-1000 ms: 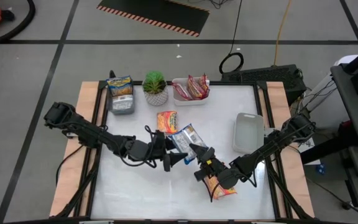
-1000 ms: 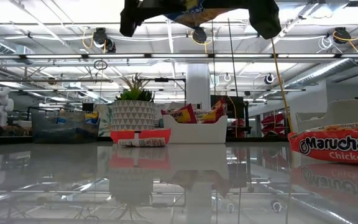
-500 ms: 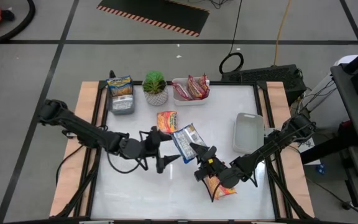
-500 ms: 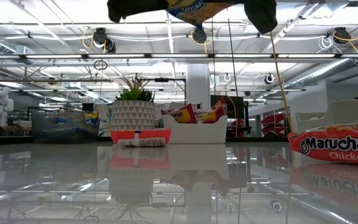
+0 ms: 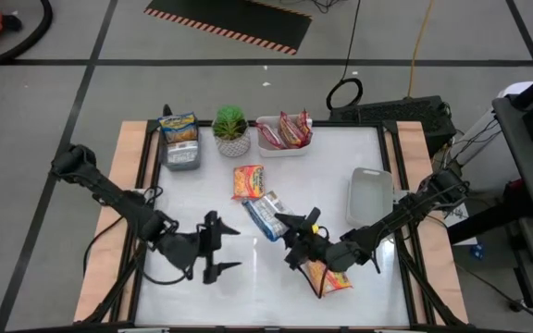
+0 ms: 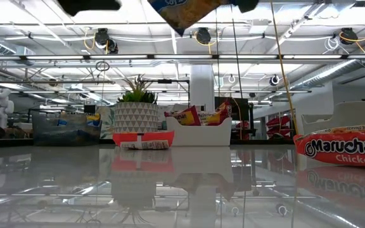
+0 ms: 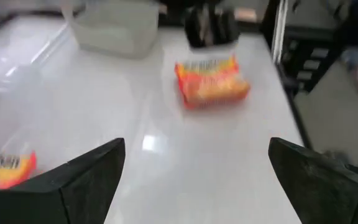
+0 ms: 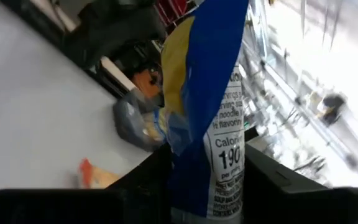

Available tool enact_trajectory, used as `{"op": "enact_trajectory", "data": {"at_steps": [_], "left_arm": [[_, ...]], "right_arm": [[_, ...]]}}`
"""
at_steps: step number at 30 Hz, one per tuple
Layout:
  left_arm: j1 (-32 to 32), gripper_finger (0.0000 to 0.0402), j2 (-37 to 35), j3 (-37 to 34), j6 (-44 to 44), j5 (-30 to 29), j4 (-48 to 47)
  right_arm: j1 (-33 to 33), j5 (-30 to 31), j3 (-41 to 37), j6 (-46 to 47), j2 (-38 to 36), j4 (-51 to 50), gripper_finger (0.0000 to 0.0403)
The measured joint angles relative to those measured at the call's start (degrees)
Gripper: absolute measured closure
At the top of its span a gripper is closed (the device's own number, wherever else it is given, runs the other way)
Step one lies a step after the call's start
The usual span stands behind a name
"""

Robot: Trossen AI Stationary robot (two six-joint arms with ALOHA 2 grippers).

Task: Sort Maruchan noodles
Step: Put the blue noodle pack into the black bin

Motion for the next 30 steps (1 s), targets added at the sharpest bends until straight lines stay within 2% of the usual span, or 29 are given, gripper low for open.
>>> {"op": "enact_trajectory", "data": {"at_steps": [4,8,15,18,22,25,28,30], "left_arm": [[-2.33,0.0002,0.04,-0.03,-6.47,-0.11,-7.66],[-3.94,0.0002,0.35,-0.04,-6.83,-0.07,-8.86],[-9.44,0.0002,1.07,-0.11,4.73,1.94,2.54],[-12.45,0.0002,1.04,-0.11,11.61,-0.31,8.31],[-15.94,0.0002,0.92,-0.11,19.56,-5.78,14.18],[-17.09,0.0002,0.92,-0.11,23.33,-11.95,16.21],[-17.25,0.0002,0.92,-0.11,24.07,-14.63,16.62],[-16.74,0.0002,0.92,-0.11,24.07,-15.25,16.63]], "right_arm": [[-1.19,-0.98,0.0,8.8,0.0,0.18,0.0277],[-1.99,-5.15,0.0,14.12,0.0,0.44,0.0277],[-4.18,-16.91,0.0,23.75,0.0,-0.24,0.0277],[-5.19,-20.99,0.0,28.4,-0.56,-2.5,0.0277],[-7.69,-29.93,0.02,39.82,-2.84,-9.5,0.0277],[-10.06,-39.29,0.04,50.89,-3.98,-15.19,0.0277],[-12.1,-48.81,0.03,59.86,-4.02,-19.56,0.0277],[-12.77,-52.85,0.02,63.37,-3.95,-22.21,0.0277]]}}
